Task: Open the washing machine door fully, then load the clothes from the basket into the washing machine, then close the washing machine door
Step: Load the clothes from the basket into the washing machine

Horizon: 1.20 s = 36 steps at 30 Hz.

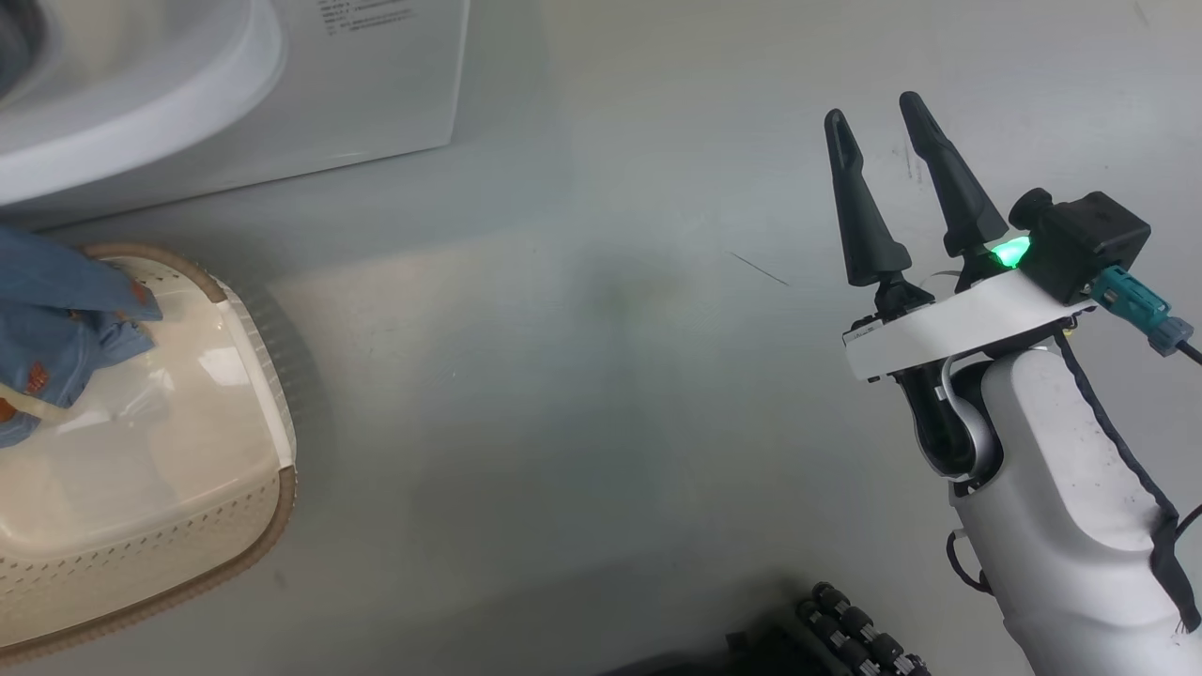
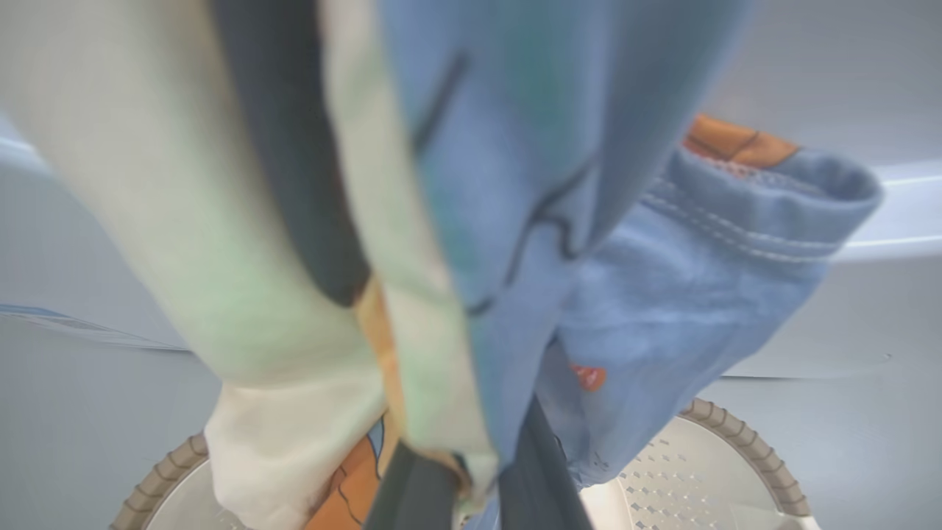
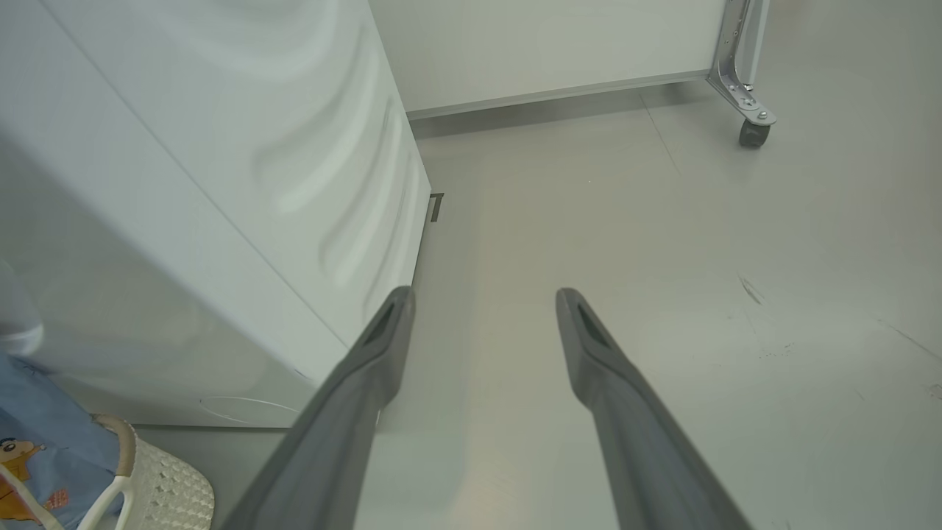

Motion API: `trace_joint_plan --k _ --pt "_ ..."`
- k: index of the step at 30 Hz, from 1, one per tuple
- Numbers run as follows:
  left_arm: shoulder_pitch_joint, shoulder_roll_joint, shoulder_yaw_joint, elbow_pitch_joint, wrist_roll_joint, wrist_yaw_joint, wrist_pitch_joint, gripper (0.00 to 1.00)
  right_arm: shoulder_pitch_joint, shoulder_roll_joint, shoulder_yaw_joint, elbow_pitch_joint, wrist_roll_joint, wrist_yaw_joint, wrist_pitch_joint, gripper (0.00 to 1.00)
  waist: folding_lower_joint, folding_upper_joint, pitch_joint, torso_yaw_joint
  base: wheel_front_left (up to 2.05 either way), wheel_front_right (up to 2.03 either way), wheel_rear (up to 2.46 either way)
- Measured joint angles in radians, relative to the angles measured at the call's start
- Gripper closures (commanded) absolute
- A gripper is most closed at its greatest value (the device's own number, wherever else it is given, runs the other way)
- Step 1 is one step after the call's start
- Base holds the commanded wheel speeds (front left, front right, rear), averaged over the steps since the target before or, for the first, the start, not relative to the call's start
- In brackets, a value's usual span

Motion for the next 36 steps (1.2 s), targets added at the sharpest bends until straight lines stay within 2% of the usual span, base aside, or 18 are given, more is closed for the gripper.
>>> trace_joint_plan --k 22,36 --pt "0.078 0.009 -0.055 -0.115 -0.042 0.000 -0.019 1.00 0.003 0.012 0.004 0.031 0.001 0.000 0.000 0.00 0.0000 0.0000 -0.125 0.015 0.00 0.00 0.00" --pt "0.158 0.012 0.021 -0.278 -0.051 0.000 -0.019 1.00 0.027 0.002 0.000 0.041 0.003 0.000 0.000 0.00 0.0000 0.0000 -0.209 0.039 0.00 0.00 0.00"
